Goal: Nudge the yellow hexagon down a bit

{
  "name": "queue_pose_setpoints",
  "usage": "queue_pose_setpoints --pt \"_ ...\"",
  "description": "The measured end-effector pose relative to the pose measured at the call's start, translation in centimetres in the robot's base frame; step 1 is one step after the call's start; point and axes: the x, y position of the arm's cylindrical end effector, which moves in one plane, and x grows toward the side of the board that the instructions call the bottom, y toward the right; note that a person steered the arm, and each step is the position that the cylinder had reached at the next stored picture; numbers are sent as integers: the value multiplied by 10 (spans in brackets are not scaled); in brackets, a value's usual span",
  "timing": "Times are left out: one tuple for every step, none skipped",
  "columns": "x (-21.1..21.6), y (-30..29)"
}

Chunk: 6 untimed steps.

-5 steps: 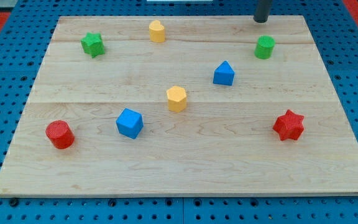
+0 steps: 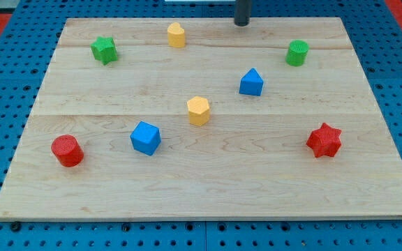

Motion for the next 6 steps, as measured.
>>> queue_pose_setpoints --pt "34 -19" --pt "73 -32" --pt "95 -45" --pt "143 -50" --pt "174 -55" --pt "186 -55"
